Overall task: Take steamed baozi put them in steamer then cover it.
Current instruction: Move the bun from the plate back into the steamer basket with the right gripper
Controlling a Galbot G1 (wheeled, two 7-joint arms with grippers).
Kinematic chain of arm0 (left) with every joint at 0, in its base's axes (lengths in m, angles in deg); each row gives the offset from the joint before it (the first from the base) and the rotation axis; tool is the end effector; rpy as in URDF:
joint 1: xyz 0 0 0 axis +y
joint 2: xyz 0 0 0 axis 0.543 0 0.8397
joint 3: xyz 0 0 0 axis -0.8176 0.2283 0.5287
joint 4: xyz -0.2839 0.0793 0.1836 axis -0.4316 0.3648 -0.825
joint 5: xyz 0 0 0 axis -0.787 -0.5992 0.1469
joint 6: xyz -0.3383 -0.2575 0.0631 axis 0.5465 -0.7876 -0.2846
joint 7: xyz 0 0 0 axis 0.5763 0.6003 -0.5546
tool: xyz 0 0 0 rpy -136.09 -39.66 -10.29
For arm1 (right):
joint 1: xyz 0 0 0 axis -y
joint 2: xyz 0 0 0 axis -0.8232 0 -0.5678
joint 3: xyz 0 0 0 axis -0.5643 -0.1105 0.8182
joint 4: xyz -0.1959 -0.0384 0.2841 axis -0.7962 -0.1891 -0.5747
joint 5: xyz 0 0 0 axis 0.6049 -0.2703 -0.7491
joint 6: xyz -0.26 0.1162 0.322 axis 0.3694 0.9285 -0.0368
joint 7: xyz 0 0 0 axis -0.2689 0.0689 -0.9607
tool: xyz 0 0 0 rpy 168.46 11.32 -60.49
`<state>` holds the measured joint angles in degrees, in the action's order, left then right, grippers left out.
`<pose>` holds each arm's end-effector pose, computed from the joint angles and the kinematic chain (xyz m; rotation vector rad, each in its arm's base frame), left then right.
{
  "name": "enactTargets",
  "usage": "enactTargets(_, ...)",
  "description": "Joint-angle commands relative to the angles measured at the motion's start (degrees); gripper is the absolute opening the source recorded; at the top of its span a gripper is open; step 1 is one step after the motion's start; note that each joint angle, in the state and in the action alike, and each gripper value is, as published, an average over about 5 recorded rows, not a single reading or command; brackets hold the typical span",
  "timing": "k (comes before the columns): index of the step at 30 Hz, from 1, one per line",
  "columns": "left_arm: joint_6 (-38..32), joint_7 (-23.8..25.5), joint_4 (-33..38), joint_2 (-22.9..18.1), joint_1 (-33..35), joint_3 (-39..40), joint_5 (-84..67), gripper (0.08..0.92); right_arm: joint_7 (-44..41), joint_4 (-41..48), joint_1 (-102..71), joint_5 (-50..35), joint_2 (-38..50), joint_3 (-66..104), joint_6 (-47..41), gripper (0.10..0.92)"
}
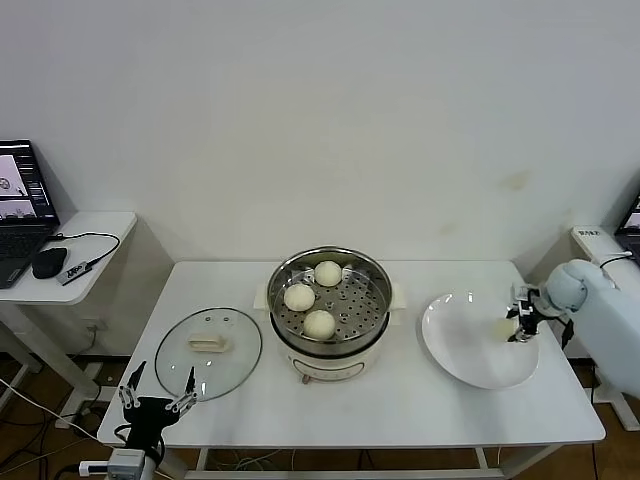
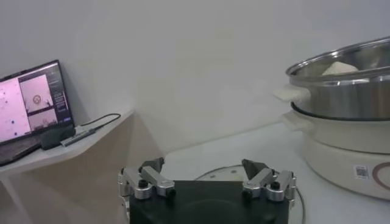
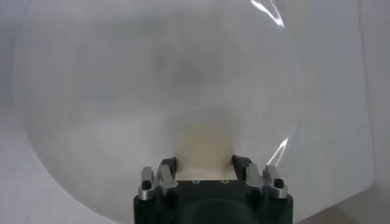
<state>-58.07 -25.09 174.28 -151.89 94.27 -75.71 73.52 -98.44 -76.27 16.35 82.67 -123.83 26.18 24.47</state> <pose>0.2245 0.0823 -0.3143 0.1046 -2.9199 -0.4518 0.5972 -0.2807 -0.2146 0.8943 -1.5281 1.2957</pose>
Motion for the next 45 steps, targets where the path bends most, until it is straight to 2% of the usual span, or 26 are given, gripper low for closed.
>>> enactTargets(1, 0.05, 0.03, 0.24, 0.05, -0.03, 0.17, 0.00, 0.823, -0.66, -12.40, 14.10, -12.68, 8.22, -14.49, -4.86, 0.586)
enactTargets(9, 0.03, 0.05, 0.59, 0.56, -0.42, 0.61, -0.15, 0.823, 1.24, -23.63, 30.46, -26.02, 8.54, -28.84, -11.85, 0.597)
enactTargets(17, 0.02, 0.03, 0.84, 0.41, -1.01, 1.27, 0.03, 0.823, 5.90, -28.89, 43.21, -37.70, 0.11, -40.36, -19.28, 0.602)
enactTargets(26, -0.55, -0.13, -0.19, 0.23, -1.54, 0.67, 0.81, 0.823, 14.60, -29.75, 41.01, -48.44, -10.92, -43.00, -27.93, 0.602)
enactTargets(34, -1.07, -0.23, -0.62, -0.01, -1.59, -0.77, 0.87, 0.823, 22.34, -26.18, 36.18, -53.56, -19.34, -43.16, -33.33, 0.604)
enactTargets(45, -1.48, -0.27, -0.89, -0.77, -1.56, -0.86, 0.95, 0.823, 23.30, -22.33, 31.99, -49.55, -21.58, -43.96, -33.60, 0.605)
